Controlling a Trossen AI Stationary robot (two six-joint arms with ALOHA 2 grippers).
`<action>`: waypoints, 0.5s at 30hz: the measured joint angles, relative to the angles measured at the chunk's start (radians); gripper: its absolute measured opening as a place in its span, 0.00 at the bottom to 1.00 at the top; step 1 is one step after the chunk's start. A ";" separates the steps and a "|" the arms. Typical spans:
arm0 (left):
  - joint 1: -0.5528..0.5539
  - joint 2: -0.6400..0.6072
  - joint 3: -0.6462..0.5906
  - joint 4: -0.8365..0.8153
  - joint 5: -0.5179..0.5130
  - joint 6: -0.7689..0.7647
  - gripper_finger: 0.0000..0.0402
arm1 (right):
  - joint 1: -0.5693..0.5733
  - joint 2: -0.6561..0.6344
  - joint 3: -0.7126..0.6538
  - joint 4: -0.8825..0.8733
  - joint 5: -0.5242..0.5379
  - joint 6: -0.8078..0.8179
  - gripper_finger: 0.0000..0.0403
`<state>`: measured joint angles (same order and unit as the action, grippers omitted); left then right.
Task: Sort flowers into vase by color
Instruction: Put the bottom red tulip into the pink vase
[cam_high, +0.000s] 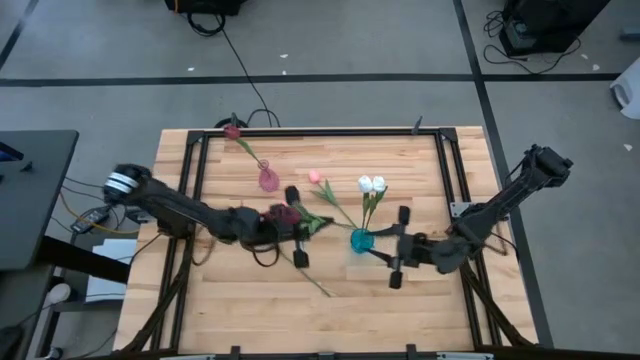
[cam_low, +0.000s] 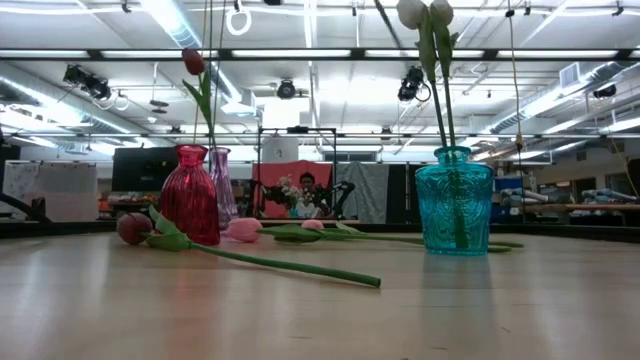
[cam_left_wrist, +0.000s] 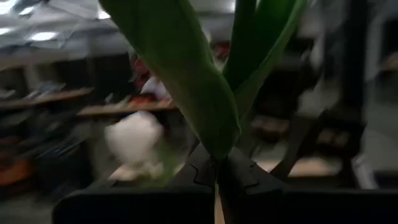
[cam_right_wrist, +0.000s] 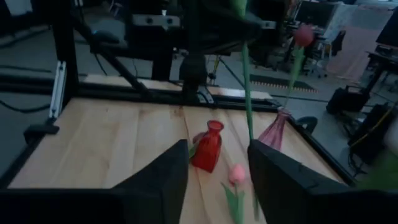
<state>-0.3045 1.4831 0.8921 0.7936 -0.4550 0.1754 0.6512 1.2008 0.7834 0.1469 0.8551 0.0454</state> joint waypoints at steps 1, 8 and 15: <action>-0.006 -0.047 0.000 -0.085 -0.034 -0.002 0.01 | 0.015 -0.026 0.000 -0.025 0.019 0.006 0.45; -0.053 -0.276 0.000 -0.512 -0.346 -0.027 0.02 | 0.111 -0.133 -0.011 -0.184 0.155 0.092 0.48; -0.045 -0.334 0.000 -0.721 -0.591 -0.028 0.02 | 0.114 -0.144 -0.096 -0.168 0.209 0.160 0.47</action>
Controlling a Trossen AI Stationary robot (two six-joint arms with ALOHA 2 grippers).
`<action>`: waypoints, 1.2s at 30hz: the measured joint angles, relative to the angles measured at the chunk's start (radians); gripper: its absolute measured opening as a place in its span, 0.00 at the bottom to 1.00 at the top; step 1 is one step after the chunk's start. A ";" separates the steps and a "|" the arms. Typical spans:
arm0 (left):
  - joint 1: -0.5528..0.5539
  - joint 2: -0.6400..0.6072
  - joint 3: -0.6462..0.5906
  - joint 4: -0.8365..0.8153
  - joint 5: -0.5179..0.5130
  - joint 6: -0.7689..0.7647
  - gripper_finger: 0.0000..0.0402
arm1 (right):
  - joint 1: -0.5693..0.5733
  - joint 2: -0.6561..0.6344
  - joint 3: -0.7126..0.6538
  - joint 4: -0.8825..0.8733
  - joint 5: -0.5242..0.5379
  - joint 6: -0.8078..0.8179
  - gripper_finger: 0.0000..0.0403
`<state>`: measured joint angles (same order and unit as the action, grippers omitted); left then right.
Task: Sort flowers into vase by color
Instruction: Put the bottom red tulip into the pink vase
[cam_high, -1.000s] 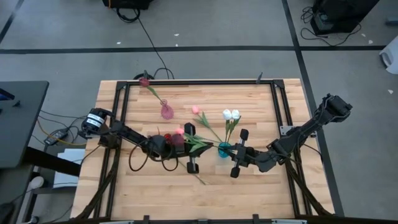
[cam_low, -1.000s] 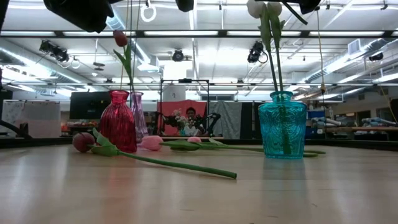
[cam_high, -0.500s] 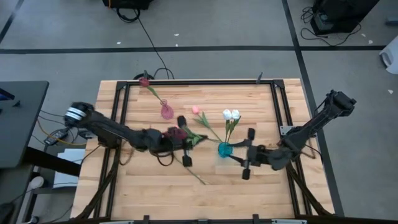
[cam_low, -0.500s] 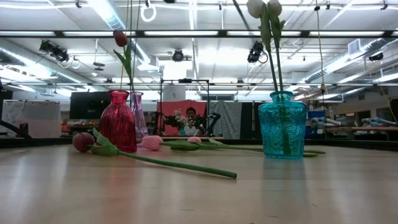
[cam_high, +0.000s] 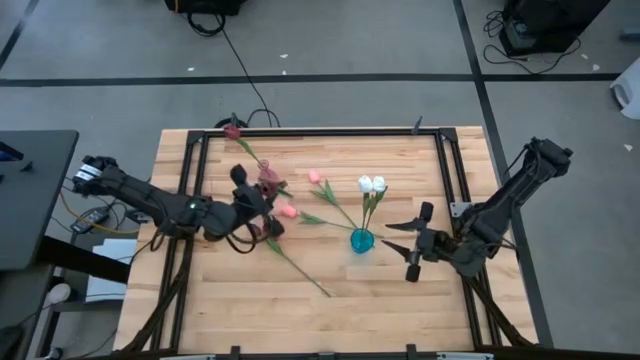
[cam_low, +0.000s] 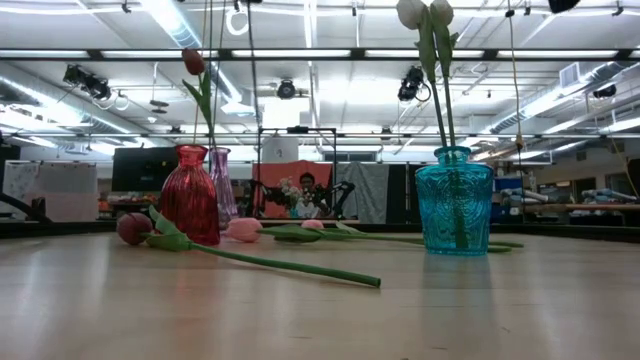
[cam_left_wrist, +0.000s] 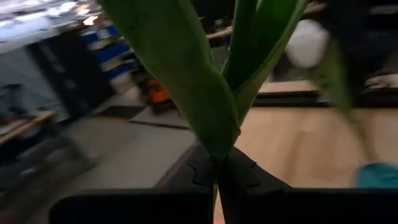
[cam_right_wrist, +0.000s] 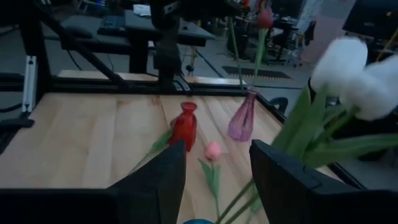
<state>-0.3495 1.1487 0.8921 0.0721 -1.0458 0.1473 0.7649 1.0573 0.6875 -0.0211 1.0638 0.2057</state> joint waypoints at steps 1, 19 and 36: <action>0.009 -0.001 0.000 -0.012 -0.023 0.002 0.02 | -0.005 0.000 -0.013 0.012 0.002 0.001 0.47; 0.174 0.001 0.000 -0.214 -0.136 -0.100 0.02 | -0.095 0.005 -0.108 0.199 -0.122 -0.005 0.47; 0.333 -0.004 -0.196 0.022 0.076 -0.198 0.02 | -0.095 0.005 -0.108 0.208 -0.150 -0.009 0.47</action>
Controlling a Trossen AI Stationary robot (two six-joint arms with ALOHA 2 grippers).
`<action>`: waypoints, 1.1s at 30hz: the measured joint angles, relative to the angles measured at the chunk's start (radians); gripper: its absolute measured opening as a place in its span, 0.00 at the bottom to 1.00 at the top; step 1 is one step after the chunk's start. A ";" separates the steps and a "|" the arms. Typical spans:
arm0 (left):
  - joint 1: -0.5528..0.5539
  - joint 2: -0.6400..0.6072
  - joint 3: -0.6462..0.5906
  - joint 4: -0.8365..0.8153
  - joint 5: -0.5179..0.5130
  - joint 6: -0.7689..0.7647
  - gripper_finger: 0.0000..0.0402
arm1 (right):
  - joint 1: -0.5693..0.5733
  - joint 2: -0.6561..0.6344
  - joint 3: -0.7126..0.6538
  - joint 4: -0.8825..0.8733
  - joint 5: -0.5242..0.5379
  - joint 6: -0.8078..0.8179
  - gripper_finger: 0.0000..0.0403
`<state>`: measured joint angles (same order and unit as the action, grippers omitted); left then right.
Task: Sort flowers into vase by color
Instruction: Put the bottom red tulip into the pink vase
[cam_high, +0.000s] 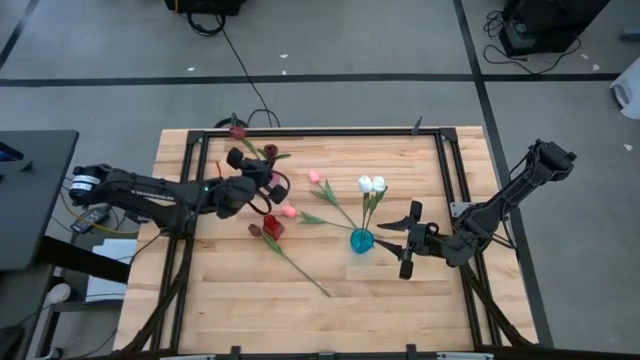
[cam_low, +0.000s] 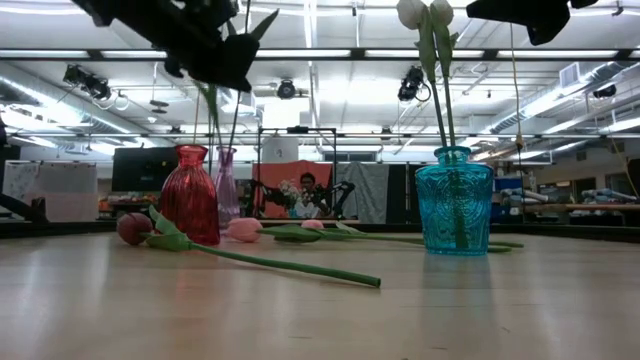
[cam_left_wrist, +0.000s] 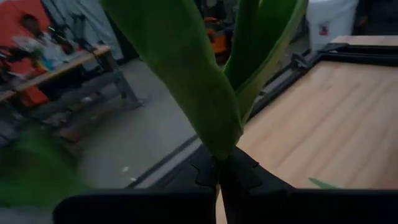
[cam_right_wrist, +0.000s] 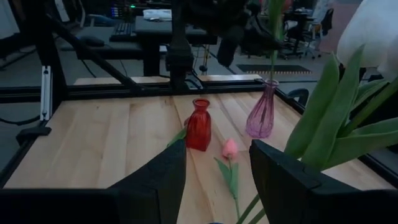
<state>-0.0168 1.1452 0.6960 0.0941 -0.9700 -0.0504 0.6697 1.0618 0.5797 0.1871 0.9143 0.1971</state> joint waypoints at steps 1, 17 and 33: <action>0.009 -0.005 -0.014 0.007 0.027 -0.008 0.02 | 0.000 0.000 0.000 0.000 0.000 0.001 0.47; 0.132 -0.028 -0.180 0.210 0.216 -0.039 0.02 | 0.001 0.000 0.000 0.019 -0.026 0.002 0.47; 0.405 -0.018 -0.257 0.314 0.499 0.004 0.02 | -0.026 0.019 0.000 0.020 -0.045 -0.015 0.47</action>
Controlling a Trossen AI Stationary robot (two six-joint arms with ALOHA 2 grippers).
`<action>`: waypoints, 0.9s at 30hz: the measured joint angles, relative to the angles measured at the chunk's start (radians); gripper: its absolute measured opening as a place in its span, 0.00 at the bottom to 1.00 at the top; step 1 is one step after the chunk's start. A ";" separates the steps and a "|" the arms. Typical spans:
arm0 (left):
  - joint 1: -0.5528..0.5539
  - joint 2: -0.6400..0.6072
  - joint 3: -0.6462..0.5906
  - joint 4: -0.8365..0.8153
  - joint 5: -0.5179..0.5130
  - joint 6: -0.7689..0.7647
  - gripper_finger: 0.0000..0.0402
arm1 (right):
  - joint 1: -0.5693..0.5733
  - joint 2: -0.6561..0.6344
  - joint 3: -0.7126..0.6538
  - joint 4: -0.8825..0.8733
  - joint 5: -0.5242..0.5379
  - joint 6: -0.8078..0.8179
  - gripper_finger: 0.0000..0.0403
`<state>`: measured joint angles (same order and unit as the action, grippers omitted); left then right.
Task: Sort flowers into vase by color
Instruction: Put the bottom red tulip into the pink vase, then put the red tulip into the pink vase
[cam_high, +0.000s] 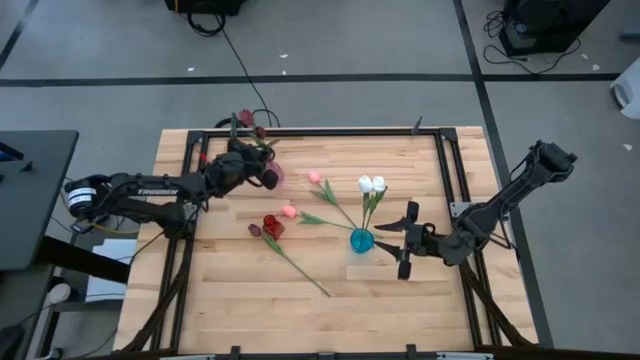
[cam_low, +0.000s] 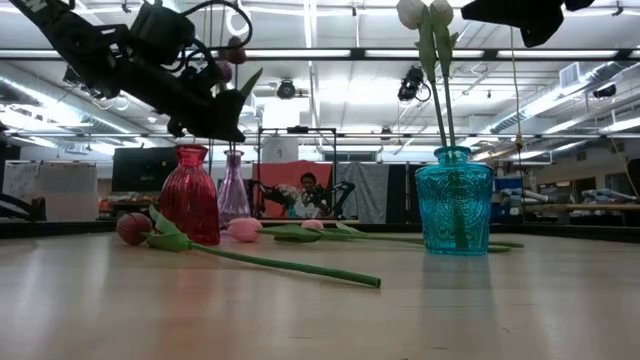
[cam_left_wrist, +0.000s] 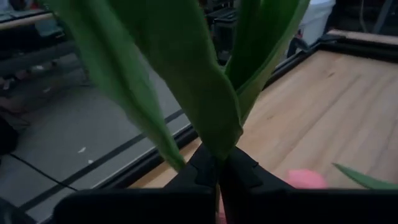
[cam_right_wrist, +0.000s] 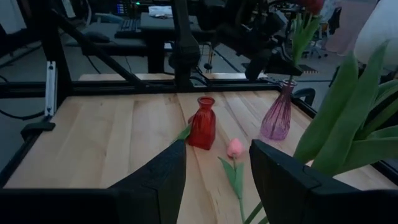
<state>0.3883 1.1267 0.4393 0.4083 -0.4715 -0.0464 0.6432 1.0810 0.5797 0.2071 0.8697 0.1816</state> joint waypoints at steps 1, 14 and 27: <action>0.015 0.000 0.000 -0.002 0.012 0.013 0.02 | -0.005 0.006 0.000 0.001 -0.001 -0.001 0.47; 0.071 0.000 0.000 -0.027 0.163 -0.025 0.15 | -0.032 0.021 0.000 0.001 -0.029 0.005 0.47; 0.007 -0.129 0.000 -0.188 0.093 0.007 0.29 | -0.032 0.021 0.000 0.001 -0.028 0.018 0.47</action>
<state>0.3955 0.9981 0.4397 0.2200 -0.3783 -0.0394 0.6112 1.1023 0.5797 0.2083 0.8417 0.1997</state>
